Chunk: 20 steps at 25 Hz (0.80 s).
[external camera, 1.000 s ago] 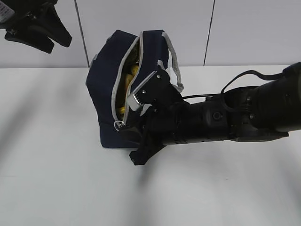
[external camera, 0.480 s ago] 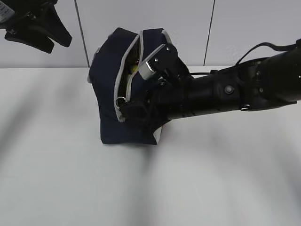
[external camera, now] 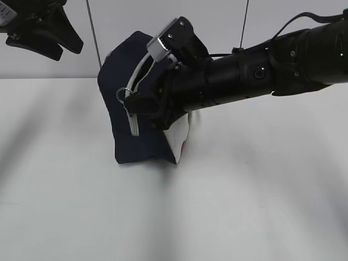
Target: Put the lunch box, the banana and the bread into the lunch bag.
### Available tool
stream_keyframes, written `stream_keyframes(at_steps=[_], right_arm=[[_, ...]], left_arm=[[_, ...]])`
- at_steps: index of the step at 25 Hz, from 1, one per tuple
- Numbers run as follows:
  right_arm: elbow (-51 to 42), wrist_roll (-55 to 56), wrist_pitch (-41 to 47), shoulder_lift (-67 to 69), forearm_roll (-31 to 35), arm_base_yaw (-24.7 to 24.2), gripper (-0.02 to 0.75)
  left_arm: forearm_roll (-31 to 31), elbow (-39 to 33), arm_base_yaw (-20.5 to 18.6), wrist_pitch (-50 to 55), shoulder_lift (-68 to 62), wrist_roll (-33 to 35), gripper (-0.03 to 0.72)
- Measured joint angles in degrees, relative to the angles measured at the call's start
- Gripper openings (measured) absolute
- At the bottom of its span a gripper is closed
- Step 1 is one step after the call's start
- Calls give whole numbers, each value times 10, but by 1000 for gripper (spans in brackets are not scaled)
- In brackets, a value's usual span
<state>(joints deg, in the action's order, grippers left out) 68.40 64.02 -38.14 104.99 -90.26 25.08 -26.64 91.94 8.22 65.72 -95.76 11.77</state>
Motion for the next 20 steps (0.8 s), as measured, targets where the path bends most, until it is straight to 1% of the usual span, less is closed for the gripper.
stream_keyframes(at_steps=[6,11,20], right_arm=[[33,41,-5,-1,-47,-2,-16],[65,95,-8,-2,-109,-4,-16],[112,157,-12,-12,-174,-6,-16]], left_arm=[[-1,-31,0,-23,0,20,356],[-4,-61,0,-44,0,32,313],[-5,-69,0,-59,0,55,301]])
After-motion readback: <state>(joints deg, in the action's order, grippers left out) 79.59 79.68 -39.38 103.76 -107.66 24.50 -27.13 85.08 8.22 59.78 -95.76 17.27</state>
